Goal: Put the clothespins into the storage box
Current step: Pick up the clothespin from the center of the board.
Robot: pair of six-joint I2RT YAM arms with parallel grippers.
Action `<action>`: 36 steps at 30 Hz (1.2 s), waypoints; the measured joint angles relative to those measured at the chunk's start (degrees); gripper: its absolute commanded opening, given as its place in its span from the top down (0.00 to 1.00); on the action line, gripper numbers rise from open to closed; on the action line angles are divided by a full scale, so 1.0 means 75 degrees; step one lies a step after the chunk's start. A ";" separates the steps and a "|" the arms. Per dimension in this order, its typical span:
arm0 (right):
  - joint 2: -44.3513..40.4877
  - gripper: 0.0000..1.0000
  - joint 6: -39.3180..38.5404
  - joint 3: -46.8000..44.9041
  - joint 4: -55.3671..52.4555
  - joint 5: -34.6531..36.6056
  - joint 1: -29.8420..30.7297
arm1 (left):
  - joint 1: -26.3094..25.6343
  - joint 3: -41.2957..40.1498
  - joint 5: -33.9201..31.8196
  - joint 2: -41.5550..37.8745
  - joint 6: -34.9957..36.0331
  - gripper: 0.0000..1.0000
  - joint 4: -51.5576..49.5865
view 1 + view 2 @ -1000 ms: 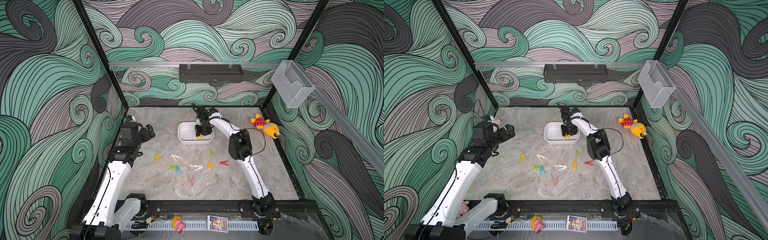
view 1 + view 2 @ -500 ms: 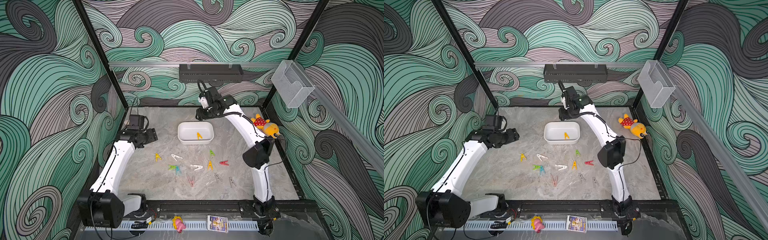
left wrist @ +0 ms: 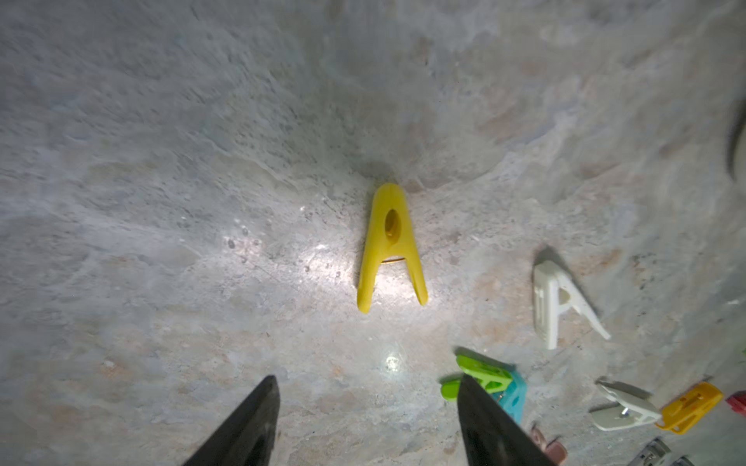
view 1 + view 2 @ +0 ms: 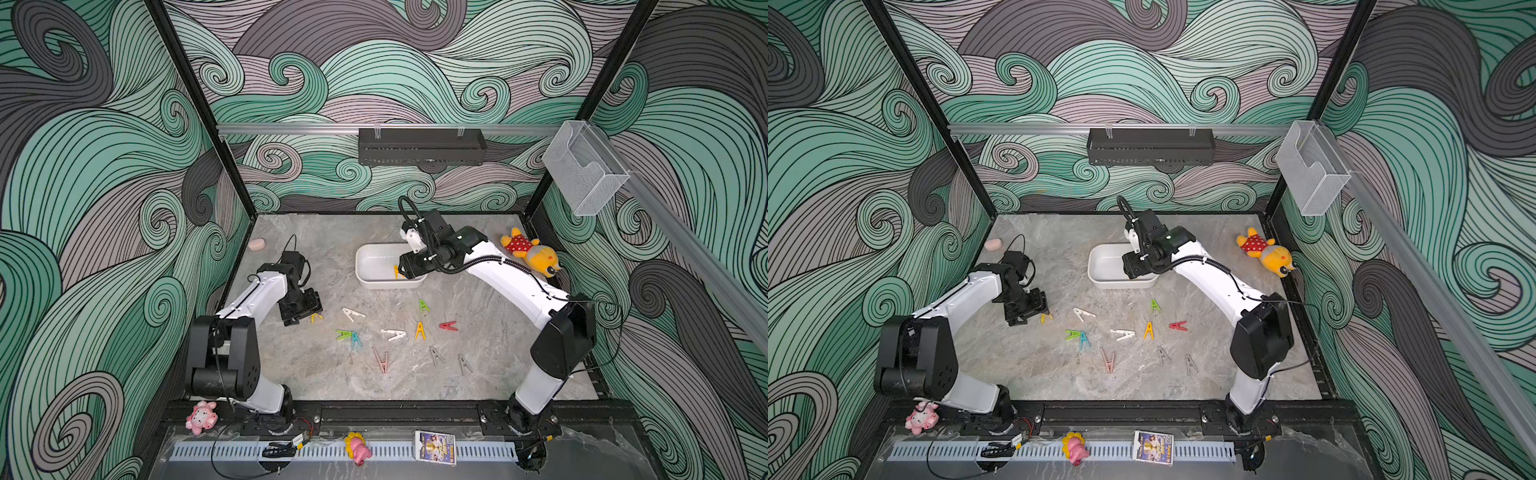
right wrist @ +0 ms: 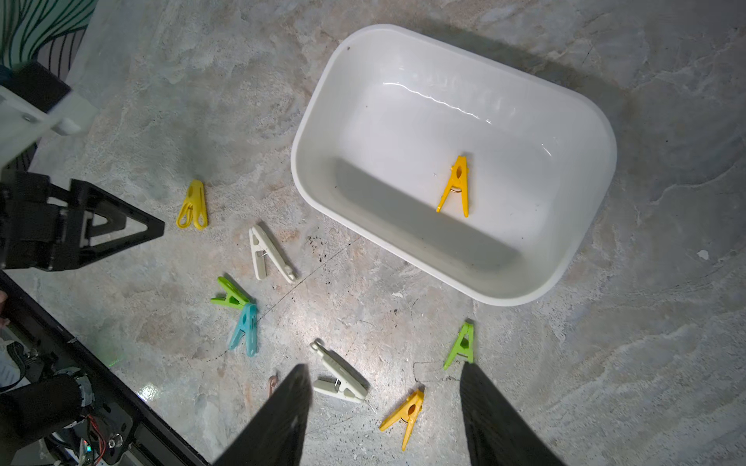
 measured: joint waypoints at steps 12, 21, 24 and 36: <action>0.0035 0.39 0.0181 -0.0207 0.0629 -0.0463 0.0000 | -0.0003 0.0017 0.0085 0.1137 -0.0020 0.29 0.0571; 0.0055 0.40 0.0210 -0.0207 0.0723 -0.0624 0.0000 | -0.0105 0.0647 0.0073 0.1309 0.0012 0.28 0.0629; 0.0073 0.40 0.0219 -0.0207 0.0784 -0.0673 0.0000 | -0.0134 0.0746 0.0026 0.1343 0.0012 0.28 0.0644; 0.0096 0.40 0.0195 -0.0615 0.0863 -0.0691 0.0000 | -0.0268 0.0755 -0.0519 0.1775 0.0003 0.35 0.0647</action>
